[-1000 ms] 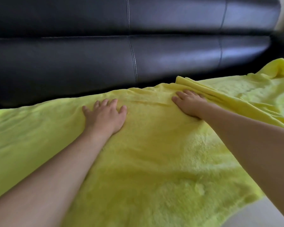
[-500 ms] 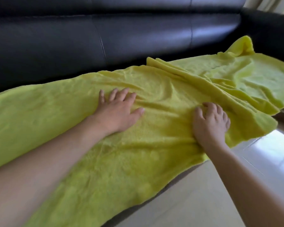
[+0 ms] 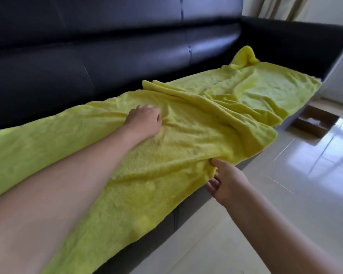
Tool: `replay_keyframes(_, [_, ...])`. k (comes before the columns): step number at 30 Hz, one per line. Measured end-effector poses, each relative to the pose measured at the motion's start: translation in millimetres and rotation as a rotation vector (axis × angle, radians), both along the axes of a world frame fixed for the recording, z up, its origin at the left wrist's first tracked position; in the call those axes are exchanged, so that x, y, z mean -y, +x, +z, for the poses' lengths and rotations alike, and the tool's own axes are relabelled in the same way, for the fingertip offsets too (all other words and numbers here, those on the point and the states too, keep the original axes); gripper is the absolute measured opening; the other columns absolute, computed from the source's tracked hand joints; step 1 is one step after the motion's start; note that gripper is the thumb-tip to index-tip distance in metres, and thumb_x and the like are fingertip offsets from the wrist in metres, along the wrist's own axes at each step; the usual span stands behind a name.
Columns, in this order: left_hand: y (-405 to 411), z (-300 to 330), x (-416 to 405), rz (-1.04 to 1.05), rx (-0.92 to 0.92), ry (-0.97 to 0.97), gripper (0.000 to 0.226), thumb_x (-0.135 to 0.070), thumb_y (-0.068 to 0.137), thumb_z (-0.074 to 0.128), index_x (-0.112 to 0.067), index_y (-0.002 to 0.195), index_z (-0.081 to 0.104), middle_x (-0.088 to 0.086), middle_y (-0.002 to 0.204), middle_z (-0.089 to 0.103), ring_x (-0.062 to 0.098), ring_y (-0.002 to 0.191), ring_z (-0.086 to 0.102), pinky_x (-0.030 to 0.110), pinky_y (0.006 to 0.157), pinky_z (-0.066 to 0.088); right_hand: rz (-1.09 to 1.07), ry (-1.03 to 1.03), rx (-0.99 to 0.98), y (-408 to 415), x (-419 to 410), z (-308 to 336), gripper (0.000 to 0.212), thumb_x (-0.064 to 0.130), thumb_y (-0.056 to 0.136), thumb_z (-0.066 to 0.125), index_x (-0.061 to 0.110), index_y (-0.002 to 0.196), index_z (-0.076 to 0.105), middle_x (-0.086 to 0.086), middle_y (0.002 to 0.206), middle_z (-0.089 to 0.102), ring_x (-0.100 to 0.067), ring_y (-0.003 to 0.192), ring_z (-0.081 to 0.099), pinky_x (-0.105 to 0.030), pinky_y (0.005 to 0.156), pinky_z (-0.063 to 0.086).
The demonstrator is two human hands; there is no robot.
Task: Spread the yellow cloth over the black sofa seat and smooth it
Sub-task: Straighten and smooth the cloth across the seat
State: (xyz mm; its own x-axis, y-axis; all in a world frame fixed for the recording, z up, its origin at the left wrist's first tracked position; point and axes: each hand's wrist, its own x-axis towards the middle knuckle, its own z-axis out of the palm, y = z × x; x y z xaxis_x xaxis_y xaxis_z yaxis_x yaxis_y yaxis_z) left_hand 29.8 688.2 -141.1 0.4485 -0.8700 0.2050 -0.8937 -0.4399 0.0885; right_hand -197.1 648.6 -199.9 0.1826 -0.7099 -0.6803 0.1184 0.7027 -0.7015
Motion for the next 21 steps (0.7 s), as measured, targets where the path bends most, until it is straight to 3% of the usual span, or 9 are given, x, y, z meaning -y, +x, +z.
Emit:
replay_keyframes(2, [-0.3, 1.5, 3.4, 0.000, -0.032, -0.002, 0.015, -0.023, 0.093, 0.047, -0.017, 0.082, 0.054, 0.002, 0.095, 0.057, 0.027, 0.096, 0.052, 0.038, 0.082, 0.044, 0.072, 0.015, 0.032, -0.4, -1.4, 4.8, 0.017, 0.017, 0.088, 0.068, 0.017, 0.102, 0.057, -0.005, 0.083, 0.065, -0.017, 0.060, 0.062, -0.030, 0.058, 0.053])
replay_keyframes(4, [1.8, 1.8, 7.0, 0.084, -0.175, -0.056, 0.014, -0.021, 0.090, 0.050, -0.021, 0.077, 0.055, -0.002, 0.088, 0.060, 0.026, 0.090, 0.057, 0.037, 0.078, 0.046, 0.069, -0.013, 0.046, -3.1, 0.5, 6.7, 0.016, 0.016, 0.087, 0.069, 0.015, 0.099, 0.059, -0.005, 0.080, 0.063, -0.017, 0.060, 0.059, -0.030, 0.059, 0.052])
replay_keyframes(7, [9.2, 5.3, 15.0, 0.230, -0.478, -0.170, 0.009, -0.018, 0.088, 0.057, -0.018, 0.081, 0.063, 0.000, 0.089, 0.065, 0.027, 0.090, 0.062, 0.039, 0.084, 0.052, 0.035, -0.085, 0.147, -12.0, 6.9, 4.0, 0.014, 0.013, 0.088, 0.069, 0.014, 0.099, 0.060, -0.007, 0.099, 0.068, -0.021, 0.080, 0.067, -0.036, 0.078, 0.057])
replay_keyframes(9, [13.4, 7.2, 19.2, 0.273, -0.535, -0.199, 0.008, -0.017, 0.088, 0.059, -0.013, 0.089, 0.066, 0.003, 0.098, 0.067, 0.027, 0.095, 0.062, 0.042, 0.089, 0.052, 0.040, -0.102, 0.214, -16.8, 9.6, 0.2, 0.022, 0.013, 0.087, 0.070, 0.014, 0.107, 0.061, -0.007, 0.108, 0.069, -0.022, 0.091, 0.068, -0.036, 0.080, 0.057])
replay_keyframes(11, [12.7, 5.2, 20.8, 0.300, -0.405, -0.212, 0.008, -0.018, 0.089, 0.055, -0.017, 0.087, 0.063, 0.001, 0.102, 0.064, 0.029, 0.097, 0.060, 0.041, 0.090, 0.049, 0.081, -0.111, 0.227, -16.8, 9.3, -3.0, 0.027, 0.016, 0.087, 0.071, 0.014, 0.112, 0.061, -0.004, 0.104, 0.068, -0.017, 0.079, 0.066, -0.029, 0.064, 0.057])
replay_keyframes(13, [7.8, -2.9, 21.5, 0.258, -0.140, -0.215, 0.008, -0.017, 0.091, 0.050, -0.018, 0.090, 0.059, 0.004, 0.107, 0.059, 0.032, 0.098, 0.056, 0.041, 0.088, 0.045, 0.091, -0.084, 0.229, -14.9, 7.7, -4.1, 0.027, 0.018, 0.086, 0.072, 0.013, 0.109, 0.060, -0.002, 0.089, 0.063, -0.013, 0.061, 0.054, -0.025, 0.049, 0.048])
replay_keyframes(16, [1.2, -19.4, 21.6, 0.142, 0.181, -0.223, 0.009, -0.012, 0.094, 0.045, -0.011, 0.098, 0.053, 0.011, 0.107, 0.054, 0.034, 0.095, 0.052, 0.039, 0.075, 0.035, 0.068, -0.077, 0.194, -12.2, 10.8, -8.0, 0.020, 0.020, 0.085, 0.073, 0.014, 0.099, 0.060, -0.001, 0.073, 0.054, -0.013, 0.052, 0.045, -0.028, 0.050, 0.040])
replay_keyframes(21, [6.4, -26.5, 24.1, 0.101, 0.153, -0.257, 0.009, -0.007, 0.095, 0.042, -0.014, 0.089, 0.042, 0.009, 0.099, 0.053, 0.030, 0.082, 0.050, 0.037, 0.063, 0.034, 0.082, -0.129, 0.186, -12.4, 15.6, -10.6, 0.019, 0.026, 0.084, 0.075, 0.016, 0.092, 0.061, 0.001, 0.071, 0.055, -0.012, 0.053, 0.047, -0.026, 0.051, 0.041])
